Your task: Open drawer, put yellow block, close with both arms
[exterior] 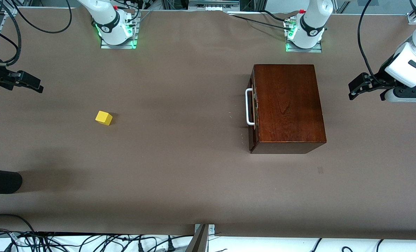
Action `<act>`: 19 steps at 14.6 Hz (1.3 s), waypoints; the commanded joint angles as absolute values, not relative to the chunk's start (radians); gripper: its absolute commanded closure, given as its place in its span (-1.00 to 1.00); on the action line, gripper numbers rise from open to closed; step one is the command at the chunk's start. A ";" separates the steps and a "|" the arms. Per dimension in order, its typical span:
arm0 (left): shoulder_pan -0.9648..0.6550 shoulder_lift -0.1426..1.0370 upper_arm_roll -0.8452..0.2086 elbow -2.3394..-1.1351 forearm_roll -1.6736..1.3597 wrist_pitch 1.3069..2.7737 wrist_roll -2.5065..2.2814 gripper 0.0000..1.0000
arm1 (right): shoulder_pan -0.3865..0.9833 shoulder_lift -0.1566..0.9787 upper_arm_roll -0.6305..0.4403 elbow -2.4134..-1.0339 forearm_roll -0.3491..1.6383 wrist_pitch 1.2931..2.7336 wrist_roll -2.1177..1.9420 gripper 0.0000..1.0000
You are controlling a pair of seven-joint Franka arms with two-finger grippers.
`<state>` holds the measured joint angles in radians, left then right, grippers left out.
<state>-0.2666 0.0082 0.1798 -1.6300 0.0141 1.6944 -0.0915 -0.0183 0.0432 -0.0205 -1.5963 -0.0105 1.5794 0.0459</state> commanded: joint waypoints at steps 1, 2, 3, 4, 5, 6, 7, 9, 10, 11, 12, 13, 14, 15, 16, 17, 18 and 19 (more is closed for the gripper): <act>-0.250 0.005 0.178 -1.623 -0.006 1.689 -0.077 -1.00 | -0.034 0.040 -0.003 -1.592 -0.021 1.582 0.057 -1.00; -0.249 0.006 0.176 -1.623 -0.006 1.684 -0.075 -1.00 | -0.034 0.040 -0.003 -1.592 -0.021 1.582 0.057 -1.00; -0.249 0.008 0.176 -1.620 -0.006 1.684 -0.078 -1.00 | -0.034 0.040 -0.003 -1.592 -0.021 1.582 0.057 -1.00; -0.247 0.006 0.176 -1.618 -0.006 1.680 -0.075 -1.00 | -0.034 0.040 -0.003 -1.592 -0.021 1.582 0.057 -1.00; -0.248 0.011 0.176 -1.609 -0.005 1.674 -0.087 -1.00 | -0.034 0.040 -0.003 -1.592 -0.021 1.582 0.057 -1.00; -0.247 0.012 0.178 -1.600 -0.003 1.674 -0.087 -1.00 | -0.034 0.040 -0.003 -1.592 -0.021 1.582 0.057 -1.00; -0.241 0.012 0.178 -1.597 -0.005 1.674 -0.086 -1.00 | -0.034 0.040 -0.003 -1.592 -0.021 1.582 0.057 -1.00; -0.239 0.012 0.178 -1.597 -0.005 1.674 -0.086 -1.00 | -0.034 0.040 -0.003 -1.592 -0.021 1.582 0.058 -1.00; -0.239 0.012 0.178 -1.597 -0.005 1.672 -0.086 -1.00 | -0.034 0.040 -0.003 -1.592 -0.021 1.583 0.057 -1.00; -0.239 0.012 0.178 -1.597 -0.005 1.672 -0.086 -1.00 | -0.034 0.040 -0.003 -1.592 -0.021 1.583 0.057 -1.00; -0.239 0.012 0.178 -1.597 -0.005 1.674 -0.086 -1.00 | -0.034 0.040 -0.003 -1.592 -0.021 1.583 0.058 -1.00; -0.239 0.014 0.178 -1.597 -0.005 1.674 -0.086 -1.00 | -0.034 0.040 -0.003 -1.592 -0.021 1.583 0.057 -1.00; -0.239 0.012 0.178 -1.595 -0.006 1.674 -0.086 -1.00 | -0.034 0.040 -0.003 -1.592 -0.021 1.583 0.058 -1.00; -0.238 0.014 0.178 -1.595 -0.006 1.674 -0.086 -1.00 | -0.034 0.040 -0.003 -1.592 -0.021 1.583 0.058 -1.00; -0.239 0.014 0.178 -1.597 -0.006 1.674 -0.086 -1.00 | -0.034 0.040 -0.003 -1.594 -0.021 1.583 0.058 -1.00; -0.238 0.014 0.178 -1.597 -0.006 1.672 -0.086 -1.00 | -0.034 0.040 -0.003 -1.592 -0.021 1.585 0.058 -1.00; -0.238 0.014 0.178 -1.597 -0.006 1.674 -0.086 -1.00 | -0.034 0.040 -0.003 -1.594 -0.021 1.585 0.058 -1.00; -0.239 0.014 0.178 -1.597 -0.006 1.672 -0.086 -1.00 | -0.034 0.040 -0.003 -1.594 -0.021 1.585 0.057 -1.00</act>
<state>-0.2474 0.0080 0.1814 -1.6203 0.0141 1.6912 -0.0914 -0.0183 0.0432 -0.0205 -1.5963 -0.0105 1.5822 0.0459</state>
